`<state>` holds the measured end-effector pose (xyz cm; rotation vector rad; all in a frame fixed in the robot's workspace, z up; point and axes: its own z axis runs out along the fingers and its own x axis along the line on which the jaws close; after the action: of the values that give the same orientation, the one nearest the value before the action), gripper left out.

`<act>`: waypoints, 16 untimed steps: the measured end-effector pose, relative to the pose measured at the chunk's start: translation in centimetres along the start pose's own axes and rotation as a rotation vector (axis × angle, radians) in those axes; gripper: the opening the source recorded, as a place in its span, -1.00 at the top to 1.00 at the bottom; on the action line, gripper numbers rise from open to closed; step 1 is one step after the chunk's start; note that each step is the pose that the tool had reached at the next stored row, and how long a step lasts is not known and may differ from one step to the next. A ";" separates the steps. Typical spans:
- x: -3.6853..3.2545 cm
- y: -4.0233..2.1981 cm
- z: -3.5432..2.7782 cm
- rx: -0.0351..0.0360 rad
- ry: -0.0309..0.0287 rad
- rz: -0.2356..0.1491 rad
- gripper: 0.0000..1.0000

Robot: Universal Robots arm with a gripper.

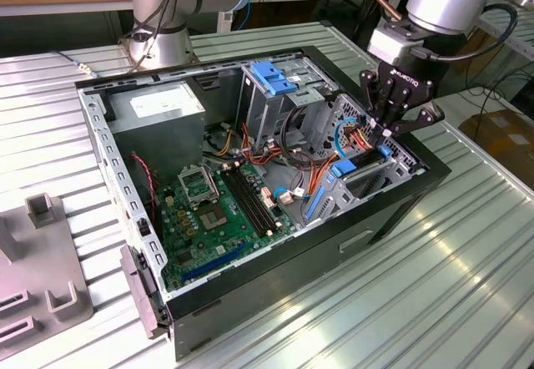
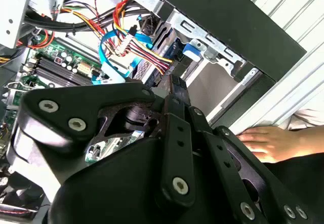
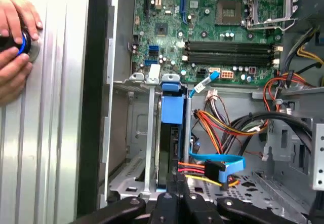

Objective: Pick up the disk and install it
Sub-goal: 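Insert the second disk wire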

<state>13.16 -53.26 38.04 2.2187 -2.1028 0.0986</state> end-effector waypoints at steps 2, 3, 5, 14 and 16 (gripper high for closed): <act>-1.52 0.80 -1.47 -0.0092 0.0009 -0.001 0.80; -1.52 0.81 -1.47 -0.0092 0.0011 -0.001 0.80; -1.52 0.81 -1.47 -0.0092 0.0013 -0.001 0.80; -1.52 0.81 -1.47 -0.0092 0.0016 -0.001 0.80; -1.70 0.80 -1.48 -0.0094 0.0037 -0.001 0.80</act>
<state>12.29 -51.46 39.35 2.2125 -2.0961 0.0925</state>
